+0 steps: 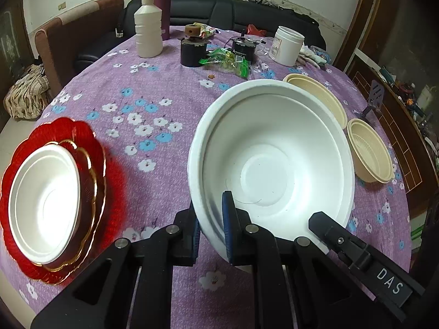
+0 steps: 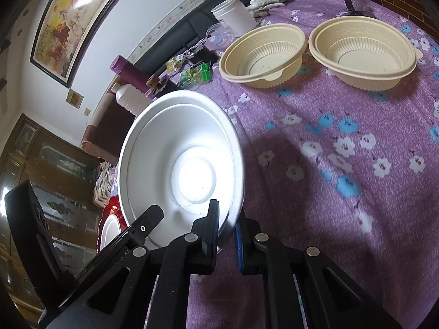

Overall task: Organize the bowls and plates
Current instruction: 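Lift the second white bowl and carry it toward the red plate stack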

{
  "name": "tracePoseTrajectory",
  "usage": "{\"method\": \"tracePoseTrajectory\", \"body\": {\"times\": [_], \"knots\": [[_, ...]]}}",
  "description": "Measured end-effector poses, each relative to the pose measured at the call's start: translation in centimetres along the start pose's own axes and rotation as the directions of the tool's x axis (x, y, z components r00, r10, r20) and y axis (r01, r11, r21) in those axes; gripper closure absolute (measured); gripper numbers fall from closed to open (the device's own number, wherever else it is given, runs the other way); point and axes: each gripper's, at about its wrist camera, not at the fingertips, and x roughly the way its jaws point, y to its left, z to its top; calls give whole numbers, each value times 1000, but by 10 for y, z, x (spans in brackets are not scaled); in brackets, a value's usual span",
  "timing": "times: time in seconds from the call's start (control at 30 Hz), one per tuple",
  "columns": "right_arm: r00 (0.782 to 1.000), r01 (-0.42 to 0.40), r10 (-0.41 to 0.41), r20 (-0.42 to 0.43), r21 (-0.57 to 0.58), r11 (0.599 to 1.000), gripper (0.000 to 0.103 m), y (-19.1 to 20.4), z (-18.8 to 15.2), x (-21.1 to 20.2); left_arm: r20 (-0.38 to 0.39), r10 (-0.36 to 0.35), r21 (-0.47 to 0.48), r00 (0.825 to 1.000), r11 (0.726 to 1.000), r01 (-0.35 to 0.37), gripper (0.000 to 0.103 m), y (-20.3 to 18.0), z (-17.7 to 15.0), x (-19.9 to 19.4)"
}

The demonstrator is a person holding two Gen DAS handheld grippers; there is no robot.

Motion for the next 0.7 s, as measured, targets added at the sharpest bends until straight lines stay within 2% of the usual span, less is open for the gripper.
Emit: {"method": "tracePoseTrajectory", "body": {"times": [0.7], "knots": [[1000,27,-27,15,-24,999,93,0,-21,-8,21,-20,23,1000,1000,19,90,5,-26,-8]]}}
